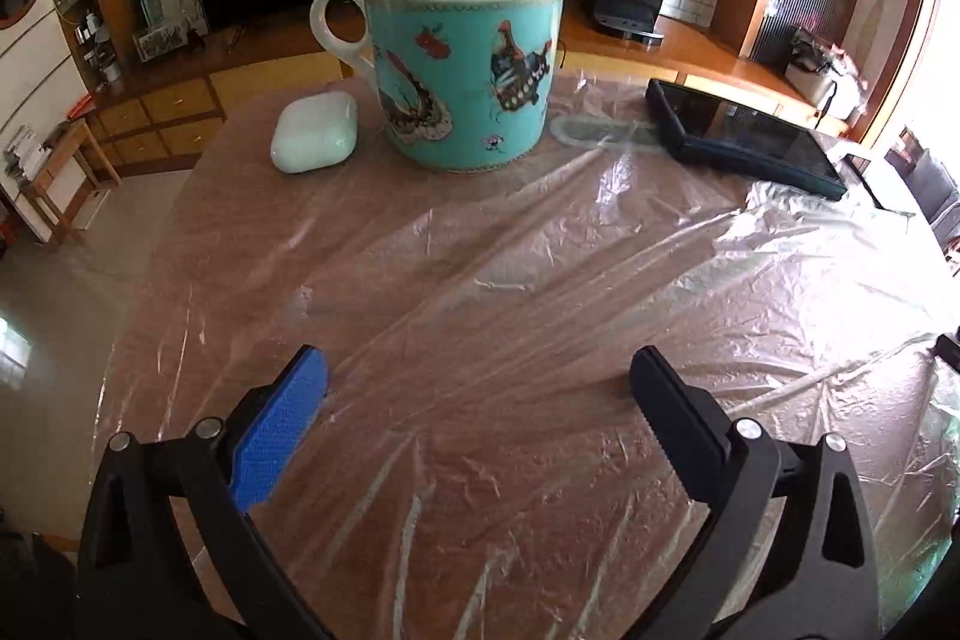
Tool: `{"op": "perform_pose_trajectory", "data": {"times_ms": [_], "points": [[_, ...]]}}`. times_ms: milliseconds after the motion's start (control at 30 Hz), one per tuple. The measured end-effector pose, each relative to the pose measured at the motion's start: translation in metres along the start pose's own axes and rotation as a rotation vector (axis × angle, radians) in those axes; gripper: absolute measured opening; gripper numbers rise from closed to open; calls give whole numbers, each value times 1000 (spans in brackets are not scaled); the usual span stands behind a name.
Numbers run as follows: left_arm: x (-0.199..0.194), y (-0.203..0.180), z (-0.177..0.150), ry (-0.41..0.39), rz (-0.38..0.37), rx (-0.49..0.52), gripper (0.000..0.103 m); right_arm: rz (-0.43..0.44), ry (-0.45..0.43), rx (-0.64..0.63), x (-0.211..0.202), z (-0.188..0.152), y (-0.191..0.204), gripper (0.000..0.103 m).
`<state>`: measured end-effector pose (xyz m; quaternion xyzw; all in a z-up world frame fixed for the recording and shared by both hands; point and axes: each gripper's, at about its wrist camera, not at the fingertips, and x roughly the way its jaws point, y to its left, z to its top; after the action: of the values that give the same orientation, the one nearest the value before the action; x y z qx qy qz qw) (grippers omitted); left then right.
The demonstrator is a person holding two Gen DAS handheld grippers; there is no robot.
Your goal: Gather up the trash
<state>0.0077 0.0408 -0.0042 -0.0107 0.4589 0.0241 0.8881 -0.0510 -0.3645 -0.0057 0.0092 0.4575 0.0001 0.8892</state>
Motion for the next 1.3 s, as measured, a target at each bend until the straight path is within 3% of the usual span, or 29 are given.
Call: {"op": "perform_pose_trajectory", "data": {"times_ms": [1300], "points": [[4, 0, 1, 4, 5, -16, 102, -18, 3, 18, -4, 1, 2, 99]]}}
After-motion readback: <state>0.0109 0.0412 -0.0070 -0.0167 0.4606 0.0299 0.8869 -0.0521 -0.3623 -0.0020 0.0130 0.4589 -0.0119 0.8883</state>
